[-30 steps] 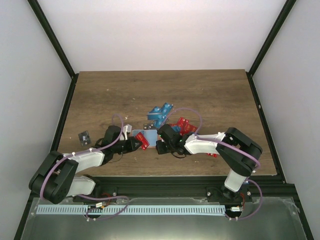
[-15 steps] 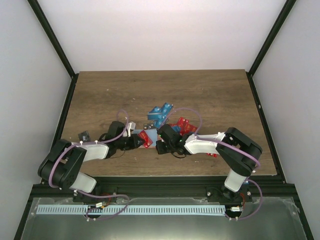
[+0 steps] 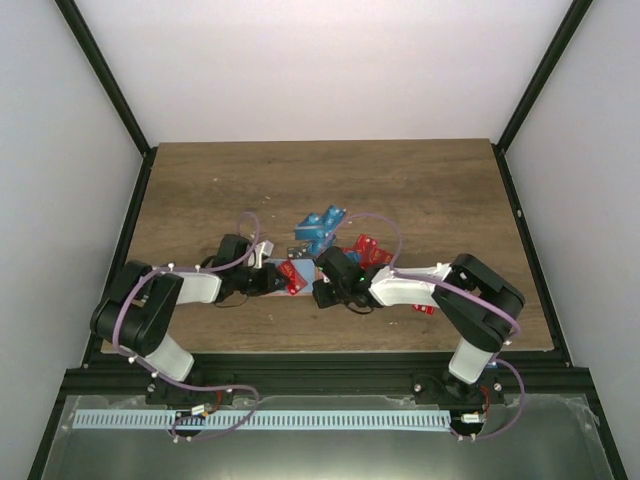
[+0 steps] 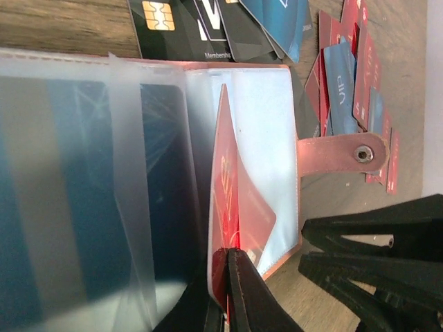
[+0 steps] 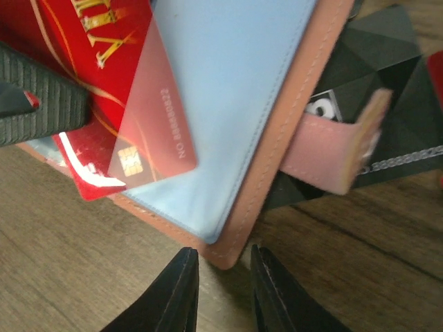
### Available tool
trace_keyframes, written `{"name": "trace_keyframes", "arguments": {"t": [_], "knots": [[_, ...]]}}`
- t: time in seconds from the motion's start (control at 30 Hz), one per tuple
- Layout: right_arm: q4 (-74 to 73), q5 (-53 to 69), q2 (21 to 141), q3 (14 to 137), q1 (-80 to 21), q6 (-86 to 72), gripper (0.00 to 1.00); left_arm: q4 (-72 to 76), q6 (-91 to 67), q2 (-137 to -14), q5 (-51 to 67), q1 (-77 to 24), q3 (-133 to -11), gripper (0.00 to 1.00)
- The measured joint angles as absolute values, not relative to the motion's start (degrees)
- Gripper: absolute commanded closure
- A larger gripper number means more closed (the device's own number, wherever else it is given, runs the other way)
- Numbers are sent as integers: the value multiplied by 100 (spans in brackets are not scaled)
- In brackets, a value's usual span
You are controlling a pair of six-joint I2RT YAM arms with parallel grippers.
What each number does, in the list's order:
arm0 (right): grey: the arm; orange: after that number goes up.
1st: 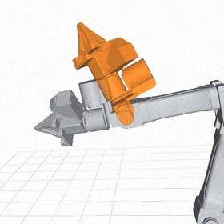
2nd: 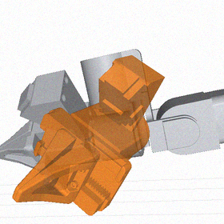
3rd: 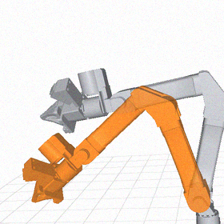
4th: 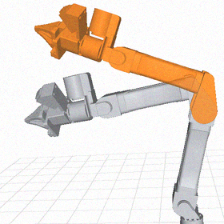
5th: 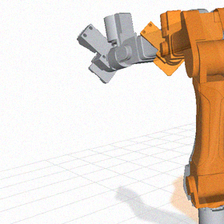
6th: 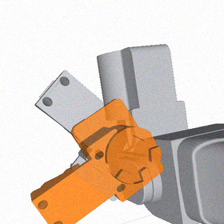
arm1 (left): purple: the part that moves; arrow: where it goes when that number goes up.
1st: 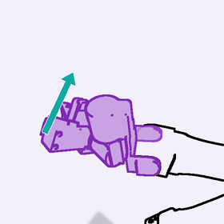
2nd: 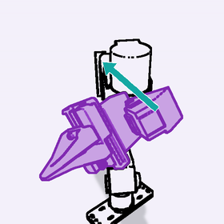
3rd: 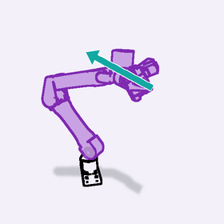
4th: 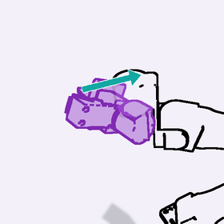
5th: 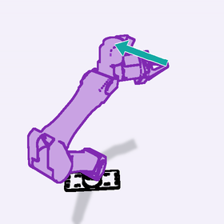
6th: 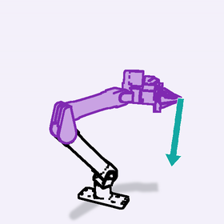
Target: Put the credit cards into the card holder
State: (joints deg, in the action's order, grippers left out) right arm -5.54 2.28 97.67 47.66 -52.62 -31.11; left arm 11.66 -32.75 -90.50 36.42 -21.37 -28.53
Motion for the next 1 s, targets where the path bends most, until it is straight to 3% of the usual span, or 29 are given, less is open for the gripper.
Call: {"name": "trace_keyframes", "arguments": {"t": [1.0], "knots": [[-478,561,10082,5096,-4506,-2447,76,1192,-3962,-9526,4077,-2580,-3059,96]]}}
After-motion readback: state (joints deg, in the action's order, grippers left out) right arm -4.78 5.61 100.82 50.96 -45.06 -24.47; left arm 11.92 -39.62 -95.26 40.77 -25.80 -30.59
